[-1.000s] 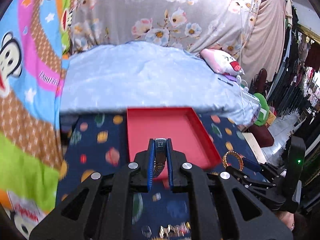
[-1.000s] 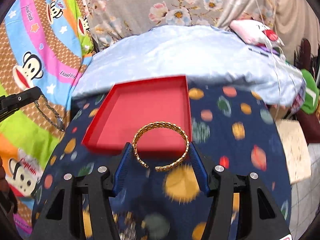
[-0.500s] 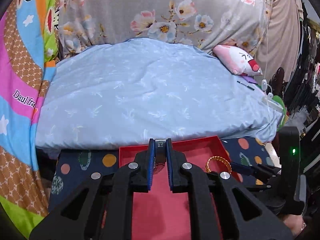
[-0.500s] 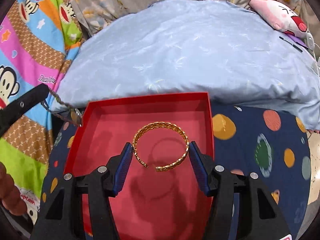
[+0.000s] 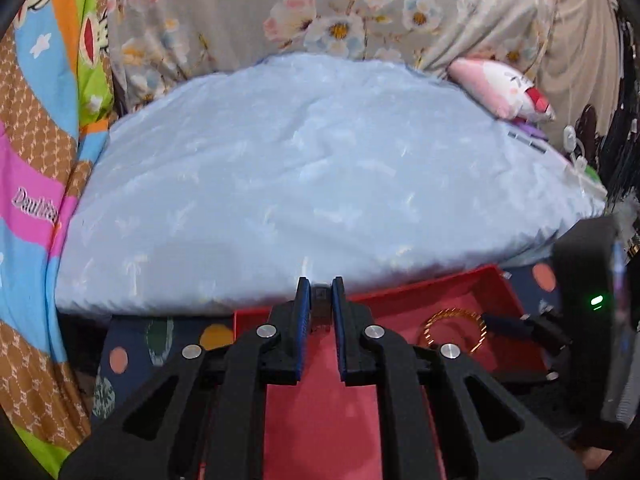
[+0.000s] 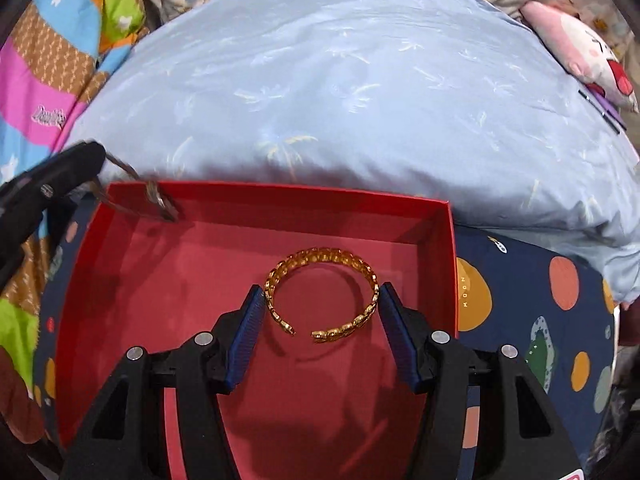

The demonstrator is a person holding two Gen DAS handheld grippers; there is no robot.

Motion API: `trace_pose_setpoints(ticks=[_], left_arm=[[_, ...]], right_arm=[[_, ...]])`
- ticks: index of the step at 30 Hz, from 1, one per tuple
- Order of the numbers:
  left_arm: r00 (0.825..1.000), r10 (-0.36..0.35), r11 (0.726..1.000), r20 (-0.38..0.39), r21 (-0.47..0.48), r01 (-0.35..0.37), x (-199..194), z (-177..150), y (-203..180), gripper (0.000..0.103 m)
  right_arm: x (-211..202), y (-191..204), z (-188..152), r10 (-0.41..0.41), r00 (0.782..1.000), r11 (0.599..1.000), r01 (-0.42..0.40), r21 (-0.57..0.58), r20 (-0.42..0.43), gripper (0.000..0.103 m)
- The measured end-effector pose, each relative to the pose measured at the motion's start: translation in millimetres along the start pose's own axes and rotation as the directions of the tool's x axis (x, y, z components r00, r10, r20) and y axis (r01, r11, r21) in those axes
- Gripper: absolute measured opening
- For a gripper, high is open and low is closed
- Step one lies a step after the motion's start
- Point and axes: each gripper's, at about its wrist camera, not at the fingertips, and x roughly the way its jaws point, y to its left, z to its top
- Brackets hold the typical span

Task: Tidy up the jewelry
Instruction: 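Carry bangle and watch into the red tray and open both tools, then move both open tools from the tray back over the jewelry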

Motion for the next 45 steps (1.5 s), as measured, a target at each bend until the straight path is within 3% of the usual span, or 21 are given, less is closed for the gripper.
trace_pose_setpoints(ticks=[4, 5, 6, 8, 9, 14, 21, 26, 35, 39, 45], left_arm=[[0.994, 0.004, 0.998, -0.108, -0.069, -0.012, 16, -21, 15, 0.011], [0.992, 0.006, 0.997, -0.126, -0.076, -0.016, 15, -26, 18, 0.015], [0.991, 0.012, 0.997, -0.134, -0.078, -0.023, 12, -29, 20, 0.030], [0.992, 0.010, 0.996, -0.128, -0.088, -0.021, -1, -36, 24, 0.050], [0.994, 0.007, 0.996, -0.107, -0.091, -0.017, -14, -41, 27, 0.055], [0.999, 0.002, 0.994, -0.045, -0.108, -0.006, -78, -66, 40, 0.064], [0.999, -0.013, 0.991, -0.043, -0.133, 0.007, -148, -128, 49, 0.066], [0.999, -0.004, 0.984, -0.044, -0.179, -0.004, -188, -179, 51, 0.069], [0.997, 0.011, 0.984, -0.075, -0.176, -0.024, -224, -249, 34, 0.074], [0.995, 0.028, 0.987, -0.099, -0.157, -0.043, -234, -277, 24, 0.077], [0.991, 0.037, 0.986, -0.132, -0.158, -0.058, -238, -304, 19, 0.077]], right_arm=[[-2, 5, -9, -0.030, 0.999, 0.999, 0.029, -0.041, -0.012, 0.059], [-3, 5, -12, -0.025, 1.000, 0.999, 0.025, -0.044, -0.015, 0.061], [-7, 5, -16, -0.004, 1.000, 0.999, 0.003, -0.042, -0.020, 0.063], [-18, 2, -24, 0.012, 1.000, 1.000, -0.012, -0.021, -0.008, 0.066], [-25, 1, -28, 0.018, 1.000, 1.000, -0.018, -0.013, 0.002, 0.067], [-84, -15, -64, 0.036, 0.994, 0.998, -0.040, 0.042, 0.104, 0.074], [-161, -25, -148, 0.011, 0.977, 0.993, -0.036, 0.117, 0.213, 0.080], [-191, -24, -214, -0.031, 0.973, 0.988, -0.004, 0.153, 0.229, 0.082], [-208, 4, -313, -0.012, 0.982, 0.985, -0.022, 0.174, 0.190, 0.081], [-208, 21, -340, -0.036, 0.983, 0.988, 0.008, 0.154, 0.182, 0.075], [-195, 41, -363, 0.018, 0.990, 0.992, -0.035, 0.122, 0.140, 0.064]])
